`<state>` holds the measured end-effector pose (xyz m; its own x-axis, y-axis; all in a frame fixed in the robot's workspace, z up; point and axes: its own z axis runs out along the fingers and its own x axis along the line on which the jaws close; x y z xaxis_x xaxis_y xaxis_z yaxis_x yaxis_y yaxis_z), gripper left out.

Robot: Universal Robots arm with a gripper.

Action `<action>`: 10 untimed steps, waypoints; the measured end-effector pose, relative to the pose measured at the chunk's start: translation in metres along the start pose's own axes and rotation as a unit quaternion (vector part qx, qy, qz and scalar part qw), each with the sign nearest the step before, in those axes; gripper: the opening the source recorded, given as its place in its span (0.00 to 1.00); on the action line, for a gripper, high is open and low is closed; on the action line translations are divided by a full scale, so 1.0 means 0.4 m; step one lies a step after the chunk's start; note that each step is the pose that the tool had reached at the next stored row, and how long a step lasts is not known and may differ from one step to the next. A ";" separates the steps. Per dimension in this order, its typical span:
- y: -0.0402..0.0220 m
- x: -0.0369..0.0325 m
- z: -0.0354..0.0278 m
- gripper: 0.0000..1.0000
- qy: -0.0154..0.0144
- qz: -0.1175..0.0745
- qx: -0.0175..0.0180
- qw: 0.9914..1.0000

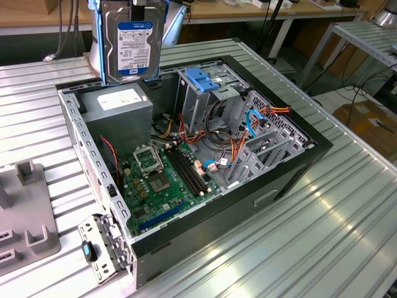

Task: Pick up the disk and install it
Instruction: 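Pick up the disk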

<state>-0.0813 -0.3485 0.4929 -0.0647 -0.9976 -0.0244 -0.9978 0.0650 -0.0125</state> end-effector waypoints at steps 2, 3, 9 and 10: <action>-0.004 0.000 0.000 0.35 0.000 0.000 0.000 1.000; -0.006 0.000 0.000 0.35 0.000 0.000 0.000 1.000; -0.044 -0.003 0.001 0.35 0.000 0.000 0.000 1.000; -0.053 -0.003 0.001 0.35 0.000 0.000 0.000 1.000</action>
<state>-0.0600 -0.3485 0.4929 -0.0647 -0.9976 -0.0244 -0.9978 0.0650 -0.0124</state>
